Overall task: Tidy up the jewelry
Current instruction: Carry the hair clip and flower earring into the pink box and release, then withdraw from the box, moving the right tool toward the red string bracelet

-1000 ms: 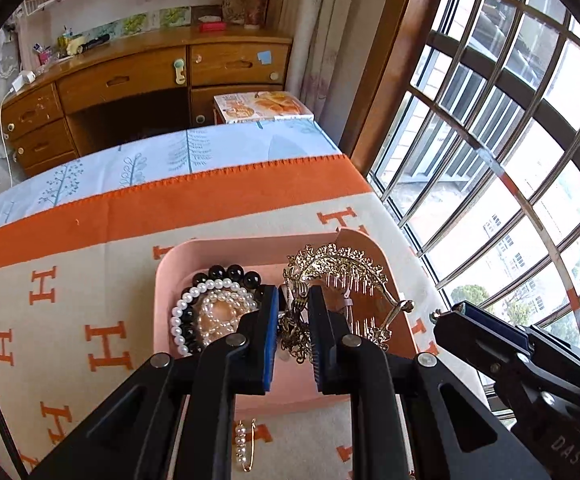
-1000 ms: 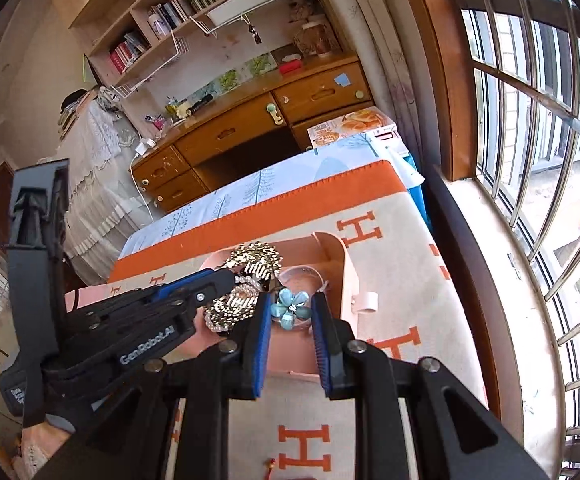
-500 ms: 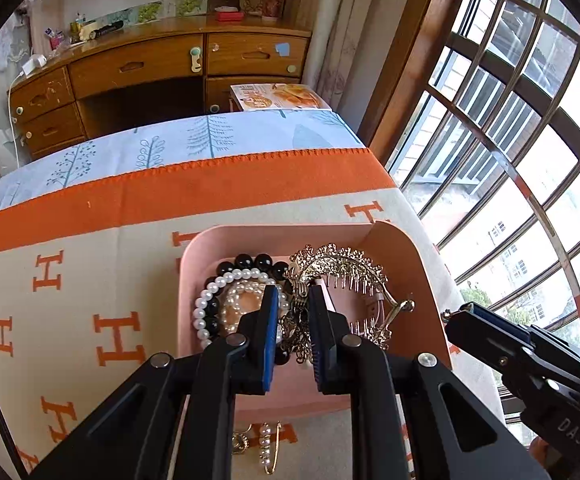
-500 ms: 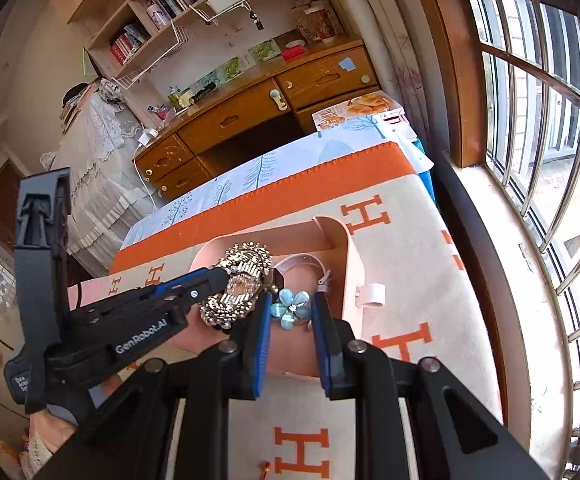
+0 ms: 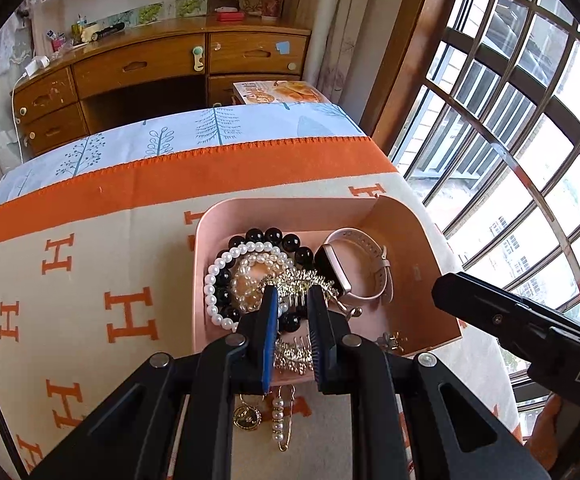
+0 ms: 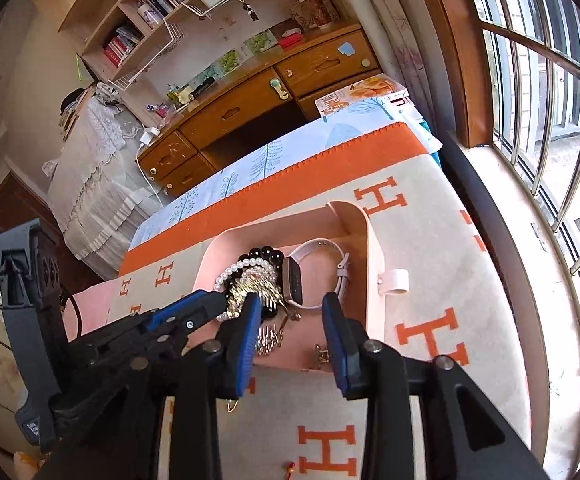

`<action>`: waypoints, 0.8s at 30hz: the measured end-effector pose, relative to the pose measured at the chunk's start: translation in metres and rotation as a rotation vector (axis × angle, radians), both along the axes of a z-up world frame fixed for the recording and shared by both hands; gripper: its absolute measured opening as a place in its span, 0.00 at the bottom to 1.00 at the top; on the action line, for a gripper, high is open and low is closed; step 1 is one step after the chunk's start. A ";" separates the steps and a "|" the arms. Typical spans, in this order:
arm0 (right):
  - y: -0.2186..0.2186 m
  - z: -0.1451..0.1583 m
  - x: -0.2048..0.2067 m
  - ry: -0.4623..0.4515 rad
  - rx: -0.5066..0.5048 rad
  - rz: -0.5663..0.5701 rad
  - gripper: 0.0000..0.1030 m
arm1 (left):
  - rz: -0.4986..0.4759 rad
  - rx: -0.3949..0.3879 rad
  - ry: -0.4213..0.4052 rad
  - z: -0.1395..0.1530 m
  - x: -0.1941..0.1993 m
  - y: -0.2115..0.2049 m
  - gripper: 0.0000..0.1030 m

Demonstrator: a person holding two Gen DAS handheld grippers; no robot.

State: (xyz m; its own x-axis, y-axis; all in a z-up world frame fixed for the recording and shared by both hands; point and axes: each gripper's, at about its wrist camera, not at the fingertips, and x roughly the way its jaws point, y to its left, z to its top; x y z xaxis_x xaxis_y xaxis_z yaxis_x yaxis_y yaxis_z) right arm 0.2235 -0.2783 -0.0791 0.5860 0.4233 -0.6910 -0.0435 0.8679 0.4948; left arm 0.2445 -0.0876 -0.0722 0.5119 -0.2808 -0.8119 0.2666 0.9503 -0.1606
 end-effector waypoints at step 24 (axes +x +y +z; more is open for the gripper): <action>0.012 0.009 -0.085 -0.041 -0.035 0.055 0.32 | 0.115 -0.020 -0.095 0.039 -0.101 0.063 0.77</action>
